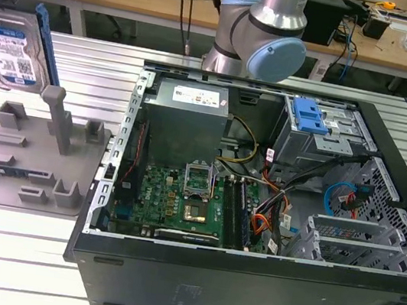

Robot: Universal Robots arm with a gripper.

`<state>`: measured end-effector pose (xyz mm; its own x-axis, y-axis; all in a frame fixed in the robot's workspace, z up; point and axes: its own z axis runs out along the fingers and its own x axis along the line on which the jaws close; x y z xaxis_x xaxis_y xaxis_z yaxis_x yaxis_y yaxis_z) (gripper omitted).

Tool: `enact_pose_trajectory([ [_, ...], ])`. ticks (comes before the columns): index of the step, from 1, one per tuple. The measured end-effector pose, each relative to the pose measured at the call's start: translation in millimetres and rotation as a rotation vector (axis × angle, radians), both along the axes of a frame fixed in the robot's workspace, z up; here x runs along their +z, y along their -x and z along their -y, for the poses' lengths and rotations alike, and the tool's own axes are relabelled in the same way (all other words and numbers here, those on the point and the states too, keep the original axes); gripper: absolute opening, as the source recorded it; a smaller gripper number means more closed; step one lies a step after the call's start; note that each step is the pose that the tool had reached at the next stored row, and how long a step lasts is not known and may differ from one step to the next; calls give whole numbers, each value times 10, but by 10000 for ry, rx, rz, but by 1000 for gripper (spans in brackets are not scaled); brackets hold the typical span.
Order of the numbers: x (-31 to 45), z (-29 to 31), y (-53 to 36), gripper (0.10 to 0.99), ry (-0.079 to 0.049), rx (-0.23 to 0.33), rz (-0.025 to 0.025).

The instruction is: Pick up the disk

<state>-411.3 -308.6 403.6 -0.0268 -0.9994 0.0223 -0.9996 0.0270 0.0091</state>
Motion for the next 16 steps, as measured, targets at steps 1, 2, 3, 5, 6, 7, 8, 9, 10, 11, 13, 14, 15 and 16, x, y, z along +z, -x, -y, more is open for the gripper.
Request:
enact_pose_trajectory([
  [1, 85, 1, 0, 369, 1, 1, -1],
  [2, 157, 2, 0, 369, 0, 3, 0],
  [3, 208, 2, 0, 369, 1, 3, -2],
  [5, 329, 5, 0, 369, 1, 6, -1],
  [6, 391, 7, 0, 369, 1, 7, 0],
  [7, 432, 8, 0, 369, 0, 9, -1],
  [8, 499, 11, 0, 369, 1, 12, -1],
  [9, 547, 13, 0, 369, 0, 15, 0],
  [10, 635, 18, 0, 369, 0, 20, 0],
  [11, 719, 22, 0, 369, 0, 23, 0],
  [13, 896, 34, 0, 369, 1, 31, -2],
  [14, 925, 40, 0, 369, 0, 34, -1],
  [15, 933, 41, 0, 369, 0, 34, -2],
  [16, 934, 41, 0, 369, 0, 34, -1],
])
